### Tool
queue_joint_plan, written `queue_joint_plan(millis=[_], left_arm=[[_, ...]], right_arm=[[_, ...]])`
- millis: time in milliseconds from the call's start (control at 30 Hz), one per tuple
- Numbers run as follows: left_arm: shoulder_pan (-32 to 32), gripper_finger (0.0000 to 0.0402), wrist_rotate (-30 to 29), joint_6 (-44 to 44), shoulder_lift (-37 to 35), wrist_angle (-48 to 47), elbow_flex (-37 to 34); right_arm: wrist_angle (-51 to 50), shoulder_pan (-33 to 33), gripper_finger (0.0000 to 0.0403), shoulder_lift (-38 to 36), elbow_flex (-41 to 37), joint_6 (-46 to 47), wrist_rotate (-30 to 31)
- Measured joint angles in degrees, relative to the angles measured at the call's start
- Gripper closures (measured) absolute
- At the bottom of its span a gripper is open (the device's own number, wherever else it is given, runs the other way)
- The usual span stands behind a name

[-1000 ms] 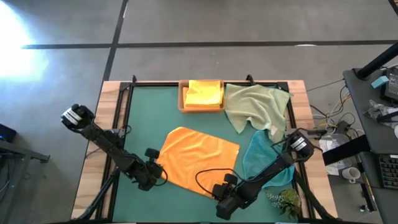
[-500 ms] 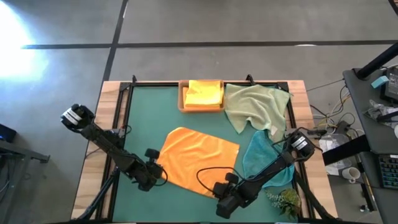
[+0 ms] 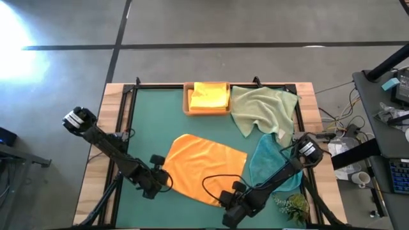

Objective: Fold microfiber towels
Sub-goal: Fold the orange towel

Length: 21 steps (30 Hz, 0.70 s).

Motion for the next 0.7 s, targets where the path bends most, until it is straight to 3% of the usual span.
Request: queue_joint_plan(millis=[267, 700], left_arm=[[0.00, 0.0400, 4.35, 0.04, 0.00, -1.13, 3.31], [0.00, 0.0400, 7.27, 7.38, -1.24, -21.97, 18.17]], right_arm=[[-1.75, 2.24, 0.0394, -0.46, 4.38, 2.51, 0.09], [-11.80, 5.18, 0.0394, -0.56, 16.68, 10.90, 1.78]])
